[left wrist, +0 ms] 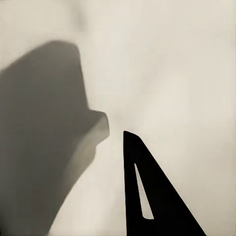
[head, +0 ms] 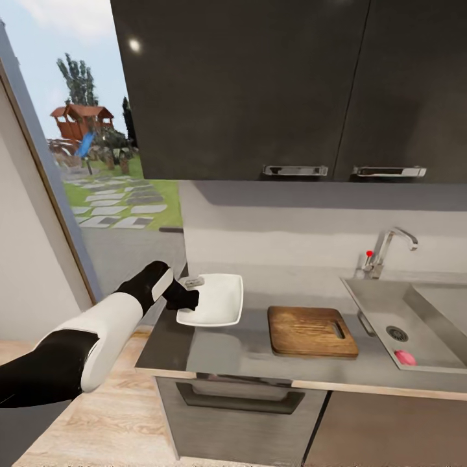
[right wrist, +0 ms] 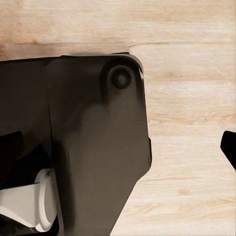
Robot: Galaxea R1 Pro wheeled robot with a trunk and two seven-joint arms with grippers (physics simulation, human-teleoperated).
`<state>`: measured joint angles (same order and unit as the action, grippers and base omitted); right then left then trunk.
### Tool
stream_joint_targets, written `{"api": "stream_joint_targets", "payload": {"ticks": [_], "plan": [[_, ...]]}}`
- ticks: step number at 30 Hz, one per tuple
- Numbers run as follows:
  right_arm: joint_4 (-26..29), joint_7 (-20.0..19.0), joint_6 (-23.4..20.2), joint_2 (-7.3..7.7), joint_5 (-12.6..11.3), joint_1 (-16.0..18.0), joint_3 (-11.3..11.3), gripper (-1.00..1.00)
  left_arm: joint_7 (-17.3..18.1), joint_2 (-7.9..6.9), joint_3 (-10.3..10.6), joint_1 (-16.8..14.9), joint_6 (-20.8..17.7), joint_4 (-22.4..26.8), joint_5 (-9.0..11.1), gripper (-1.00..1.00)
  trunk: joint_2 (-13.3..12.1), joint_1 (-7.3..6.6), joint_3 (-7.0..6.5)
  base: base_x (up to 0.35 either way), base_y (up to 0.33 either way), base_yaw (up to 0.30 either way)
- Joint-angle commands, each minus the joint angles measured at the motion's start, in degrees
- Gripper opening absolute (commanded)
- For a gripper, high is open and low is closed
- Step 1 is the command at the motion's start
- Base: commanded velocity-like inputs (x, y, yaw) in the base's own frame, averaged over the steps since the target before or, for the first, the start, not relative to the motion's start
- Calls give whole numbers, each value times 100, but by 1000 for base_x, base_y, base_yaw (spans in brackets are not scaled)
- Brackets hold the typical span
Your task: In the kitchen, take the Vidalia onion out of the sink, dice it on the chopping board with the paring knife, put the diced onion into the bowl on the countertop, then place both the paring knife and the chopping board into the sink.
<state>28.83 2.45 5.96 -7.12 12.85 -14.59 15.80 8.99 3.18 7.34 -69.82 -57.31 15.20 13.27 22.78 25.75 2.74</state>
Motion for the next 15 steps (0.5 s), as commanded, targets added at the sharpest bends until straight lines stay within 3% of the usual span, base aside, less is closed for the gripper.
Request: {"api": "stream_joint_targets", "payload": {"ticks": [1,15], "plan": [[9,-3,11,-8,60,0,37,100,-2,-3,45,-5,-17,2,50,-100,13,4,20,1,0,0],[9,-7,11,-8,60,0,37,100,5,-6,49,-5,-11,-59,44,-100,13,4,129,0,0,0]]}}
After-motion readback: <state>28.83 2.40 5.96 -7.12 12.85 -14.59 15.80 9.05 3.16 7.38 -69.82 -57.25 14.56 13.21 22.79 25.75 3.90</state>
